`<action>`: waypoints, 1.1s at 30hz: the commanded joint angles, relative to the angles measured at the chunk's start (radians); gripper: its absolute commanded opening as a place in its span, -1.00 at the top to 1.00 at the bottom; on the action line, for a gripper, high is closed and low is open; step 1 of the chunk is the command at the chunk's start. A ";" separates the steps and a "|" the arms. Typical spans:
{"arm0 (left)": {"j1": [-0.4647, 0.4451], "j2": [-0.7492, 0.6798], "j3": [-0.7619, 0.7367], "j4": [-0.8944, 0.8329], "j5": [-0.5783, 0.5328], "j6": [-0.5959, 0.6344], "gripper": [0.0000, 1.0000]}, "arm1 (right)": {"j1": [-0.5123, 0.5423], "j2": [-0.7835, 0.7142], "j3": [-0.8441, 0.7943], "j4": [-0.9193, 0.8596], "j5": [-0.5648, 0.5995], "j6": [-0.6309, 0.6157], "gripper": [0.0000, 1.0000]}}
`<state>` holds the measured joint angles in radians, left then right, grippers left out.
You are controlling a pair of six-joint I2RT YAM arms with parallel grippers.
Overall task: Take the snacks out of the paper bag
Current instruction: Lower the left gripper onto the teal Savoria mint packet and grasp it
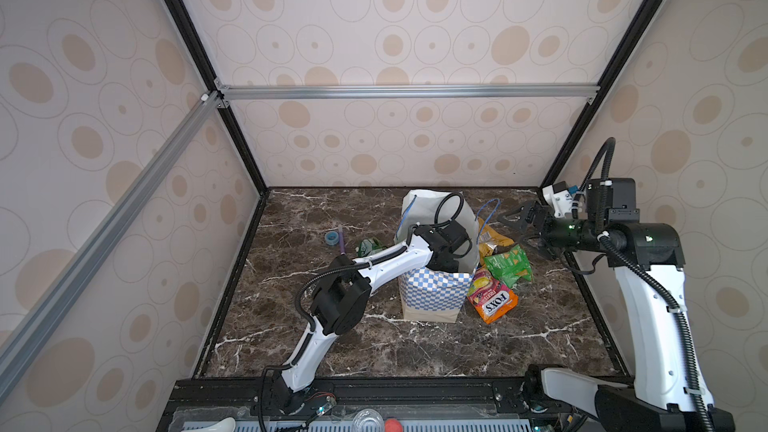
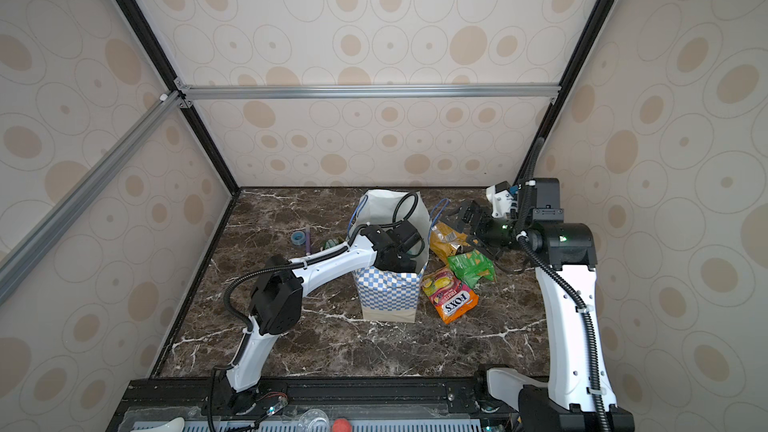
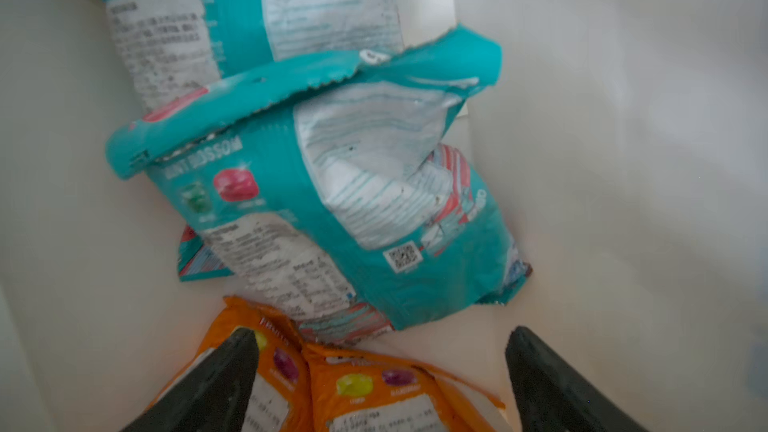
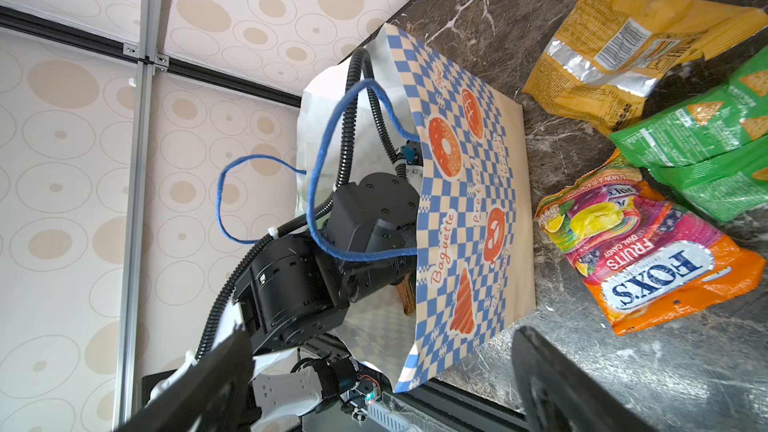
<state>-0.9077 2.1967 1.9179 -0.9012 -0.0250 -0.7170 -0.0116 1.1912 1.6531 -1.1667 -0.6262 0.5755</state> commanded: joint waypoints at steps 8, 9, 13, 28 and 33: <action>0.011 0.085 -0.080 0.081 0.010 0.028 -0.91 | 0.010 -0.021 0.029 -0.018 0.012 -0.009 -0.99; 0.012 0.089 -0.086 0.089 0.014 0.025 -0.91 | 0.010 -0.021 0.030 -0.017 0.011 -0.009 -0.99; 0.013 0.107 -0.121 0.118 0.026 0.020 -0.88 | 0.010 -0.021 0.031 -0.018 0.011 -0.009 -0.99; 0.015 0.106 -0.177 0.127 0.063 0.025 -0.03 | 0.010 -0.021 0.037 -0.026 0.013 -0.010 -0.99; 0.018 0.104 -0.125 0.091 0.055 0.033 0.45 | 0.010 -0.015 0.036 -0.025 0.011 -0.009 -0.99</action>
<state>-0.8944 2.2326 1.8091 -0.7090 0.0132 -0.7013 -0.0116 1.1851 1.6669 -1.1713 -0.6235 0.5755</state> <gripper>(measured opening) 0.302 0.997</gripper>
